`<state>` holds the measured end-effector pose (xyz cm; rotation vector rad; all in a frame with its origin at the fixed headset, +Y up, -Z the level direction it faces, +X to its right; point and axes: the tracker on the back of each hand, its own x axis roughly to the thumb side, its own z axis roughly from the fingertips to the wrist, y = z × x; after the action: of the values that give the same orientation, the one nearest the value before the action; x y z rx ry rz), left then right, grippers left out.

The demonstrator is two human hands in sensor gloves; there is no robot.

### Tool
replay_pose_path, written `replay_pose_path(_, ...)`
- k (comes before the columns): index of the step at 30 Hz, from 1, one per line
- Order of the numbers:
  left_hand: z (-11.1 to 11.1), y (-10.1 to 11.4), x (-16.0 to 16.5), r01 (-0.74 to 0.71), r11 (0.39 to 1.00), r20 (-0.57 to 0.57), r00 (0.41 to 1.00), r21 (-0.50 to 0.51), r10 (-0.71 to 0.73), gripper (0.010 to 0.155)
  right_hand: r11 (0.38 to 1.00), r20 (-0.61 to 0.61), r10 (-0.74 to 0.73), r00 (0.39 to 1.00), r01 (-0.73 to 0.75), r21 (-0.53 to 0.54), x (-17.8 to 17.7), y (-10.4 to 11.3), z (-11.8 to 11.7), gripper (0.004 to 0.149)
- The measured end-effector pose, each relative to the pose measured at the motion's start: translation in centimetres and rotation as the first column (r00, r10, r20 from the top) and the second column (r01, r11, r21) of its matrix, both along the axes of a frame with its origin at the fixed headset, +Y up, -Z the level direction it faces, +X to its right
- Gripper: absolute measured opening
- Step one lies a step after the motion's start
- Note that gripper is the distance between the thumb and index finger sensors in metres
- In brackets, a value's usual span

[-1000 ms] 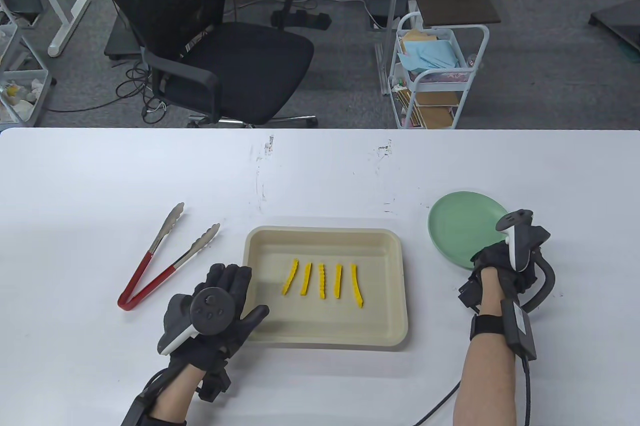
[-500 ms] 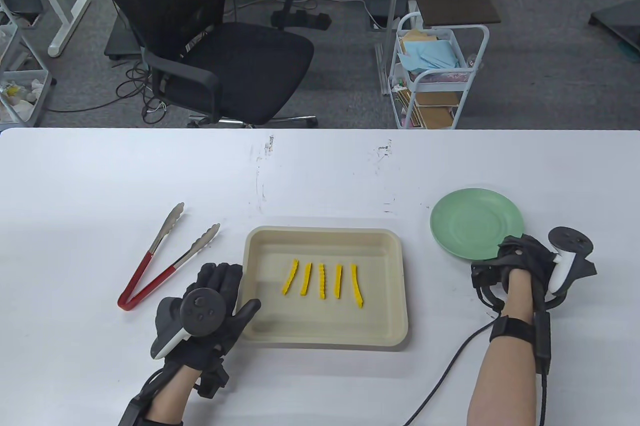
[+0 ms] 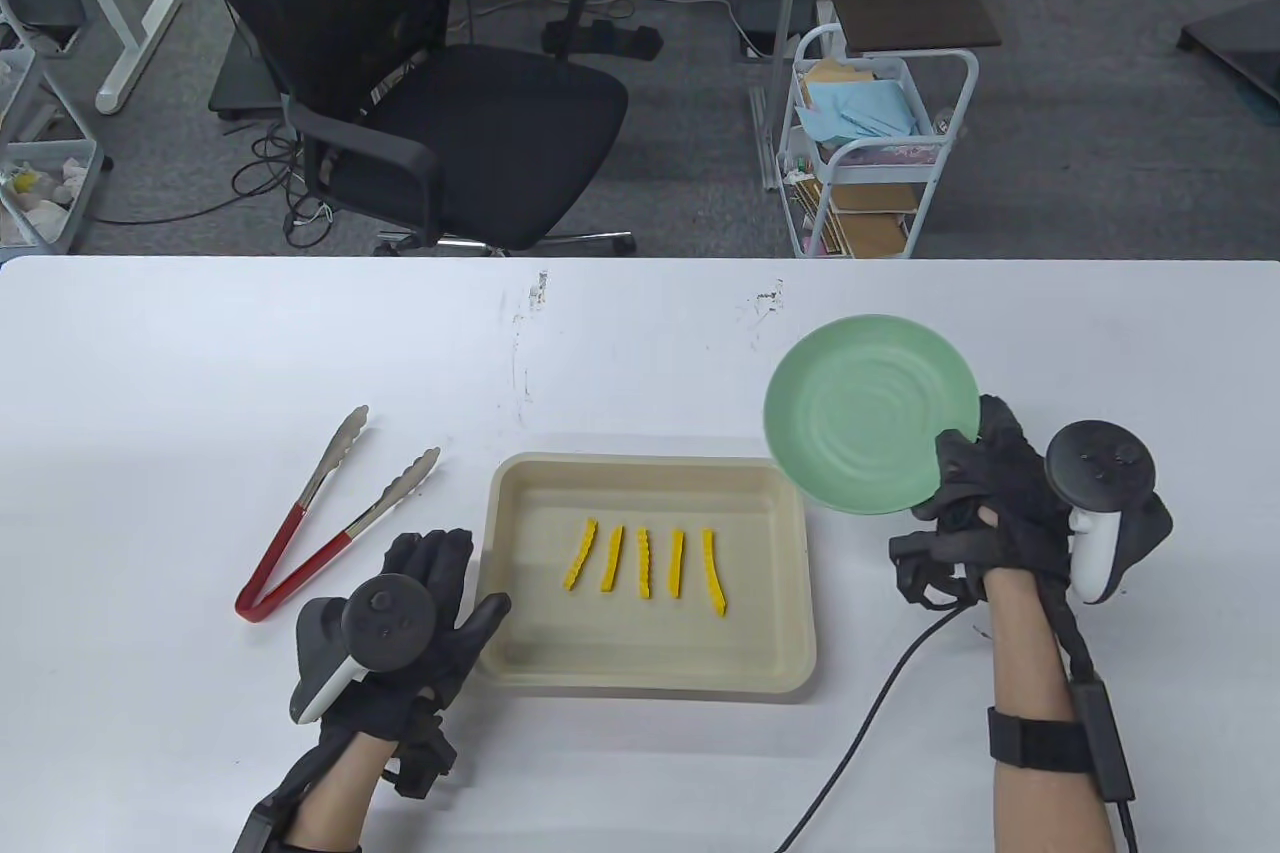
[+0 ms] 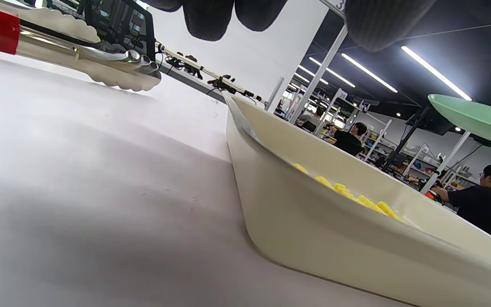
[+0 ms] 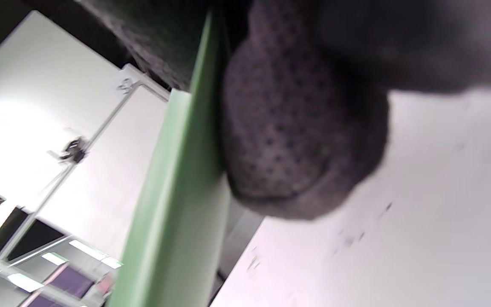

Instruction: Hold plate and receive fries gripped by tongs from baking tray

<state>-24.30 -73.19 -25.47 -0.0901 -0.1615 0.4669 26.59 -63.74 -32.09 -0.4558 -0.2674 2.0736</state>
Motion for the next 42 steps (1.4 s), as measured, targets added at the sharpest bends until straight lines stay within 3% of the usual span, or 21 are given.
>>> replay_pose_path(6, 0.4, 0.7, -0.5, 0.011, 0.997, -0.005, 1.0, 0.075, -0.011, 0.076, 0.992, -0.123, -0.106, 0.987, 0.114, 0.055, -3.7, -2.0, 3.4, 0.06)
replay_pose_path(9, 0.4, 1.0, -0.8, 0.003, 0.996, -0.02, 1.0, 0.087, -0.001, 0.075, 0.977, -0.161, -0.202, 0.966, 0.209, 0.03, -4.1, -3.7, 4.8, 0.06)
replay_pose_path(14, 0.2, 1.6, -2.5, 0.091, 0.989, -0.114, 0.99, 0.12, -0.078, 0.065, 0.969, -0.176, -0.24, 0.955, 0.246, 0.014, -3.7, -6.4, 6.0, 0.059)
replay_pose_path(18, -0.6, 1.3, -4.7, 0.133, 0.988, -0.227, 0.967, 0.075, -0.113, 0.066, 0.955, -0.192, -0.295, 0.936, 0.297, -0.017, -3.0, -7.6, 6.5, 0.059)
replay_pose_path(24, -1.9, -0.8, -8.1, 0.186, 0.973, -0.38, 0.898, -0.134, -0.224, 0.072, 0.95, -0.194, -0.308, 0.931, 0.31, -0.021, -2.7, -8.3, 6.3, 0.059)
replay_pose_path(27, -2.7, -2.5, -9.7, 0.141, 0.944, -0.429, 0.864, -0.297, -0.264, 0.076, 0.95, -0.198, -0.311, 0.93, 0.31, -0.033, -2.5, -8.6, 6.2, 0.059)
replay_pose_path(30, -3.2, -3.7, -10.6, 0.112, 0.928, -0.465, 0.84, -0.356, -0.28, 0.073, 0.951, -0.194, -0.308, 0.931, 0.307, -0.037, -2.5, -8.7, 6.2, 0.059)
replay_pose_path(42, -3.7, -5.0, -11.9, 0.028, 0.934, -0.537, 0.812, -0.357, -0.23, 0.049, 0.951, -0.183, -0.308, 0.934, 0.302, -0.063, -2.6, -9.1, 6.0, 0.06)
